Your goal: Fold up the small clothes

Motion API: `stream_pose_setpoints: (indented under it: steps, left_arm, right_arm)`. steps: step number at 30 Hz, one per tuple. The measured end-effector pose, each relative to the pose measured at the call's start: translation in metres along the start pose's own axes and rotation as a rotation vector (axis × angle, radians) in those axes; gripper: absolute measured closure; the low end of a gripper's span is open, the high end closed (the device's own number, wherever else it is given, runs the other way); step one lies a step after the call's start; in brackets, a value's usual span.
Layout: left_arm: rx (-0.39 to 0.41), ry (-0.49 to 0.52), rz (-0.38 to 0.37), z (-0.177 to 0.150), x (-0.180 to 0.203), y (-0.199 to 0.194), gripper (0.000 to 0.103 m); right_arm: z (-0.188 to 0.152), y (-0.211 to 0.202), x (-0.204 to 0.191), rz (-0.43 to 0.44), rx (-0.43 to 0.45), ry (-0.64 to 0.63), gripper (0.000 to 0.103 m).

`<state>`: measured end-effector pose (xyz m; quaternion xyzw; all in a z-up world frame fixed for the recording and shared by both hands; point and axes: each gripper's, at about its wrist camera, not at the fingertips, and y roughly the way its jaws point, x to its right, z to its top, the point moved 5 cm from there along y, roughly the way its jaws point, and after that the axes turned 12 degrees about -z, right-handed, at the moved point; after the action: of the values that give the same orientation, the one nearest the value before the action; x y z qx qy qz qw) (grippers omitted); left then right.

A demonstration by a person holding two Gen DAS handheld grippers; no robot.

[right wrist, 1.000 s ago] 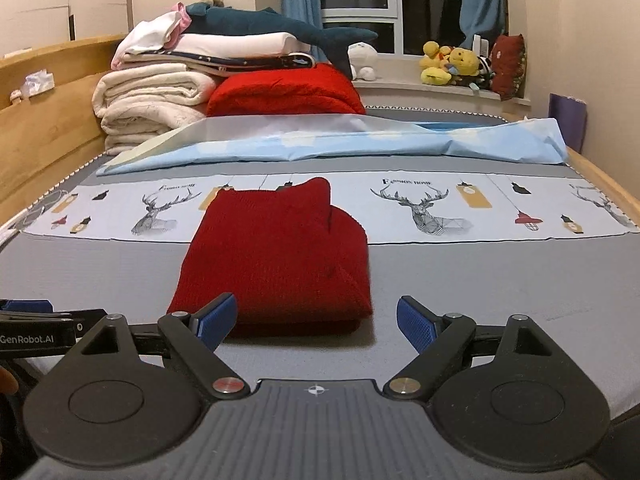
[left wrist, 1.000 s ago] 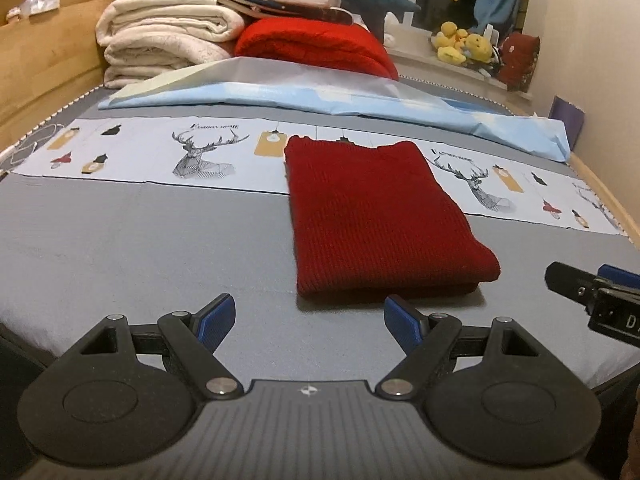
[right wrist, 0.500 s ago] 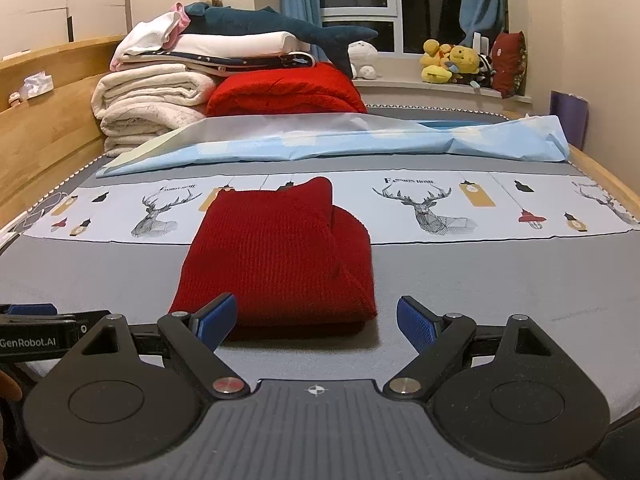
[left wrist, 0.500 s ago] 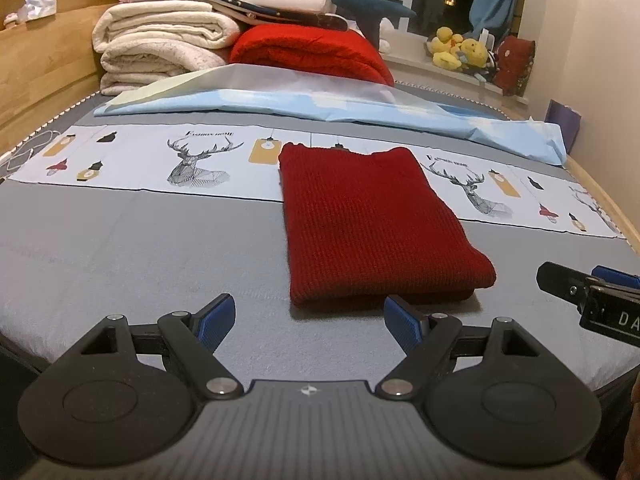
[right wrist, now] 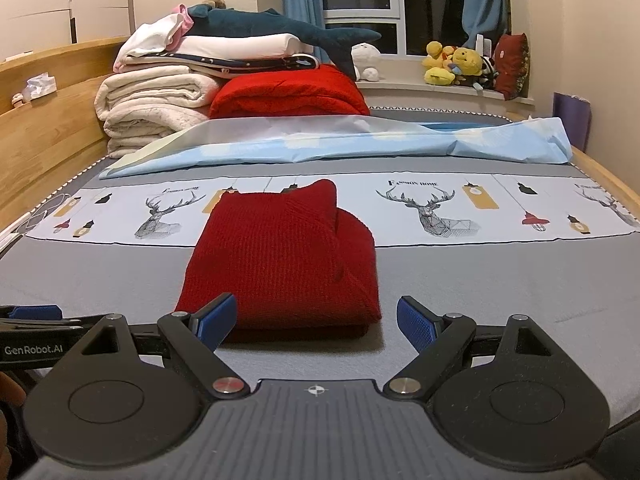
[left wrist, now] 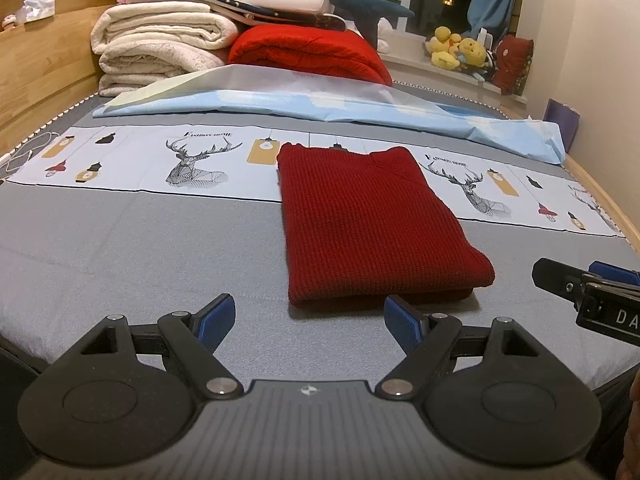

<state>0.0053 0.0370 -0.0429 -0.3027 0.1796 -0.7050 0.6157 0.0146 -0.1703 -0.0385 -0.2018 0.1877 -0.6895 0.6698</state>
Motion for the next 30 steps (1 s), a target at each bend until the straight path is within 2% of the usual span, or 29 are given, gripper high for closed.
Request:
stream_pose_setpoints:
  steps: [30]
  left_arm:
    - [0.007,0.017,0.003,0.0035,0.0002,-0.0011,0.018]
  right_arm:
    - [0.0001,-0.0007,0.0005,0.005,0.003,-0.003,0.015]
